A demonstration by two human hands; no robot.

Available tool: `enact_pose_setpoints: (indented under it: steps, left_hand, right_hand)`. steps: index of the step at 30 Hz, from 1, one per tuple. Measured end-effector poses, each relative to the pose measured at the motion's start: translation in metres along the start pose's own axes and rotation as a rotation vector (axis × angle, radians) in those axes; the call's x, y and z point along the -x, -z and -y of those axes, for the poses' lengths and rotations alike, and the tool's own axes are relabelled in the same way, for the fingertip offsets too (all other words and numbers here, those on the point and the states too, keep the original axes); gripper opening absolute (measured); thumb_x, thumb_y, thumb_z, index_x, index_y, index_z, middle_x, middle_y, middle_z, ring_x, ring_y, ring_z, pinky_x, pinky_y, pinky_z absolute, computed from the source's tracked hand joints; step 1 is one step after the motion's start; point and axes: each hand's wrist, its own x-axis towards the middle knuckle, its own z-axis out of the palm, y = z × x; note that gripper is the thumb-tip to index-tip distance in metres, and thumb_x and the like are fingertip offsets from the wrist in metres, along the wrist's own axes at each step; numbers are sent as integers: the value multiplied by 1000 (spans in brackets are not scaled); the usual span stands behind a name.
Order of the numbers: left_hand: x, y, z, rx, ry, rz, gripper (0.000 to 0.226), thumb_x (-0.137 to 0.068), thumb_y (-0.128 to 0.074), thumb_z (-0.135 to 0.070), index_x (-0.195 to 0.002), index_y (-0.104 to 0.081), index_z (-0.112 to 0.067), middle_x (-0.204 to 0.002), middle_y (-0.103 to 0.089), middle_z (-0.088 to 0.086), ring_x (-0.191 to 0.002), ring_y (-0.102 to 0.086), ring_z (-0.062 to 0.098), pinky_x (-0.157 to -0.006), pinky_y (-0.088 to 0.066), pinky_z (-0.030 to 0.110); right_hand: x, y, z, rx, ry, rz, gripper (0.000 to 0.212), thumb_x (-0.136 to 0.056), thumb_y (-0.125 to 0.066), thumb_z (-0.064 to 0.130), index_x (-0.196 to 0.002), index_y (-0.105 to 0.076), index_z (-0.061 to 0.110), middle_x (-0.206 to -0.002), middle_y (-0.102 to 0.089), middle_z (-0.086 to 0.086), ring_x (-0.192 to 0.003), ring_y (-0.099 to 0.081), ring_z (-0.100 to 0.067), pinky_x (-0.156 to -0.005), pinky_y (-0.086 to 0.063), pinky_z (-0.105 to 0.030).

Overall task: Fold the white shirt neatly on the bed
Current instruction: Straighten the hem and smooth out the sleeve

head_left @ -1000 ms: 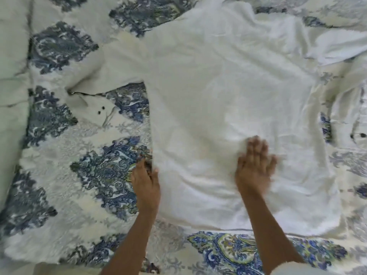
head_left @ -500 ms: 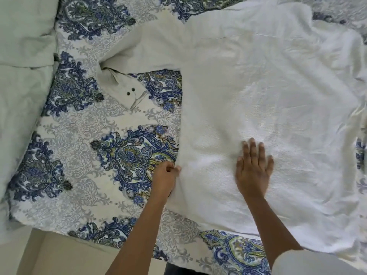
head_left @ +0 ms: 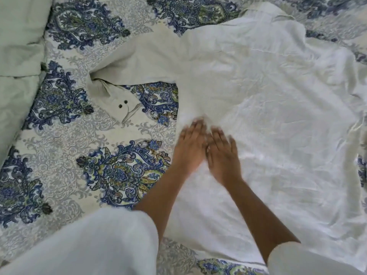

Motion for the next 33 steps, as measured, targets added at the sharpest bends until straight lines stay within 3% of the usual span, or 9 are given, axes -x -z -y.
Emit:
enact_pose_setpoints:
  steps: [2,6,11,18,22,24,27,31,33]
  left_hand:
    - [-15,-4,31,-112,34,25,62,-100,-13,-41,-148,8,-8,-157,12,8,-144,14,22,-119,4,39]
    - [-51,11,34,-172,183,-81,66,-100,-19,-41,-146,7,-2,-155,14,12,-143,14,25,-113,15,36]
    - [-100,-1,-15,-109,-142,10,68,-94,-9,-48,-149,0,-10,-158,5,7,-146,4,21,-118,1,36]
    - [-126,16,35,-113,185,-46,68,-98,-14,-45,-148,0,-1,-157,2,18,-145,2,27,-119,0,37]
    - [-69,-10,-53,-48,-85,-40,62,-93,-30,-35,-142,-29,4,-148,-32,22,-136,-34,32,-112,-26,42]
    - [-25,-24,-69,-62,-168,-14,61,-93,-23,-35,-144,-28,-1,-151,-27,14,-140,-28,25,-113,-21,41]
    - [30,-34,-30,-85,17,32,61,-98,-15,-36,-149,-2,-6,-156,2,8,-145,3,20,-119,0,35]
    - [96,-24,-3,-103,237,-51,63,-98,-13,-39,-147,-6,0,-154,-4,15,-144,-9,31,-119,-7,41]
    - [111,-33,-40,-79,120,-38,63,-97,-17,-37,-147,-9,1,-153,-5,17,-142,-11,30,-117,-12,42]
  right_hand:
    - [-13,-3,-44,69,-71,-53,52,-94,-28,32,-141,-39,13,-147,-40,-7,-137,-36,-25,-112,-21,-45]
    - [-31,14,-108,-73,-760,-121,64,-90,-18,37,-148,-18,11,-157,-15,-6,-145,-11,-21,-116,-2,-45]
    - [-79,10,-76,78,-129,-86,52,-92,-29,27,-139,-41,8,-144,-45,-7,-132,-43,-24,-109,-29,-49]
    - [-41,43,-215,-72,-865,-64,56,-97,-16,35,-149,-18,14,-157,-14,-5,-145,-10,-19,-117,-5,-47]
    - [-22,25,-122,17,-496,-201,51,-96,-18,22,-136,-40,0,-141,-45,-18,-129,-45,-33,-104,-36,-54]
    - [8,11,-81,16,-300,-82,50,-95,-24,22,-141,-35,7,-147,-39,-9,-136,-36,-24,-110,-27,-45]
    - [78,8,-100,-16,-531,-46,52,-94,-27,25,-143,-34,10,-150,-35,-6,-139,-25,-18,-111,-17,-41]
    - [141,20,-132,-107,-980,-183,63,-92,-19,35,-145,-24,1,-151,-28,-16,-141,-24,-28,-115,-16,-48]
    - [134,21,-94,-254,-949,-244,57,-92,-31,26,-141,-30,-2,-145,-36,-23,-133,-34,-38,-110,-26,-50]
